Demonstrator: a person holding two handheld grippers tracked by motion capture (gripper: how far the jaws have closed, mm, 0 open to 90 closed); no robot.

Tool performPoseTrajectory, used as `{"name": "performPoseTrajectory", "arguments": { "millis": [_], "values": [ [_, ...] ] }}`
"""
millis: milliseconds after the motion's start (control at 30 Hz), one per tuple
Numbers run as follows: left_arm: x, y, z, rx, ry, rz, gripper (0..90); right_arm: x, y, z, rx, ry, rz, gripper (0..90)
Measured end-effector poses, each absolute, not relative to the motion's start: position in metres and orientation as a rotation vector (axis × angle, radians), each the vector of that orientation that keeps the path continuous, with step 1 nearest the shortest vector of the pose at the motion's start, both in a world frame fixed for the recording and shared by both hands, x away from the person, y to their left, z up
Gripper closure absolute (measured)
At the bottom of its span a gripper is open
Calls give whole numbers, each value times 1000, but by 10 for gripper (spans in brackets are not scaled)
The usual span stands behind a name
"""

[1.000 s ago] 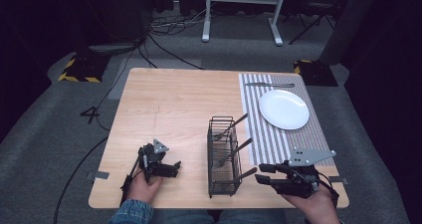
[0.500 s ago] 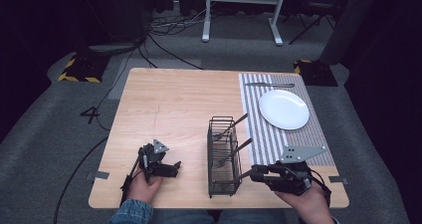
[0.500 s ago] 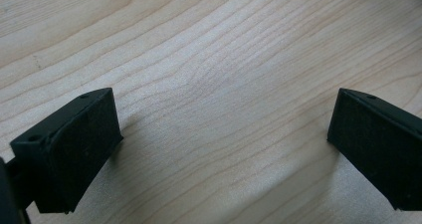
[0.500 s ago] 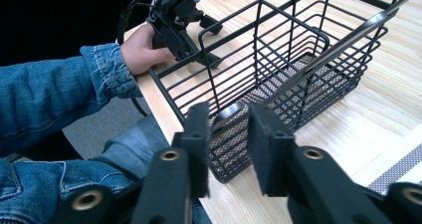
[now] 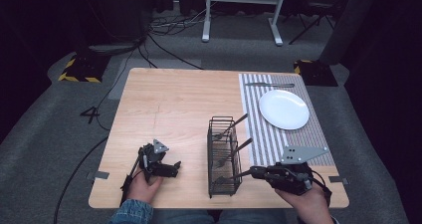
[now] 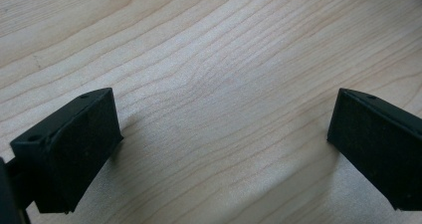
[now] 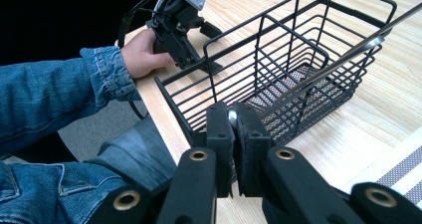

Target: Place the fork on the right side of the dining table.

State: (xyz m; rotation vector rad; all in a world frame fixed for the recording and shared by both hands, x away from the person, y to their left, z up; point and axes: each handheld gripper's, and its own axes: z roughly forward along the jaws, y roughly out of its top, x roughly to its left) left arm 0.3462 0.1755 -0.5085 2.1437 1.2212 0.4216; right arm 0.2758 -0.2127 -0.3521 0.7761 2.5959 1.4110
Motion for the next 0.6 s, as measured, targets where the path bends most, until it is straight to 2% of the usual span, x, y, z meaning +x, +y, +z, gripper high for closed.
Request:
{"name": "performPoseTrajectory", "arguments": {
  "millis": [600],
  "values": [
    [346,176,-508,2144,1221,421,3,274,-223,-325,742,2511,1492,868]
  ]
}}
